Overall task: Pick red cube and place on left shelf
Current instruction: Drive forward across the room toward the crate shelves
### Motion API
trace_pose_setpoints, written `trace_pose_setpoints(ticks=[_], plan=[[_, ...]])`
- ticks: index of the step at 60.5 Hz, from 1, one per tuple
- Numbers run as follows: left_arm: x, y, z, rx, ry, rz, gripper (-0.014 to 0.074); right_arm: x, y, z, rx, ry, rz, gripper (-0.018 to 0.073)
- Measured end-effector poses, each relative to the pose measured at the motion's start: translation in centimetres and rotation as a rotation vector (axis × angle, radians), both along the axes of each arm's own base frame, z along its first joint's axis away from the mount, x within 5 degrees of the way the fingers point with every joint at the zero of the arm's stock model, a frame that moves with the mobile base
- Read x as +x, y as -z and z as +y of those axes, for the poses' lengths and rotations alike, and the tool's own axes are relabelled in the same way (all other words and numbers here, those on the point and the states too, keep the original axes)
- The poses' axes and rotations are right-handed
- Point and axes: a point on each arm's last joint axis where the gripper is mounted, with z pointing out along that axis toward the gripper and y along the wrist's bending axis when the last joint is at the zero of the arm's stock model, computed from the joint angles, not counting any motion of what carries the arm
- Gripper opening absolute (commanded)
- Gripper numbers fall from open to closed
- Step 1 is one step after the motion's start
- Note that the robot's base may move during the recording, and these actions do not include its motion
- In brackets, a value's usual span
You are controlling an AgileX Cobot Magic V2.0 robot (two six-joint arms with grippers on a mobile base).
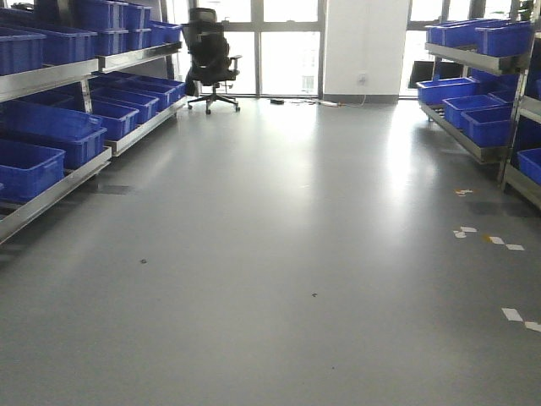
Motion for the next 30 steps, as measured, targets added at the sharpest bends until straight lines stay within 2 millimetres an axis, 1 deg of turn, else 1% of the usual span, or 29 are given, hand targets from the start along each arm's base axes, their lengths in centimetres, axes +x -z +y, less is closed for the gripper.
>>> trace_pose_setpoints(ticks=[30], plan=[[0.0,0.0,0.0,0.0,0.0,0.0,0.0101,0.03,0.15,0.02,-0.003,-0.001,0.012,0.003]])
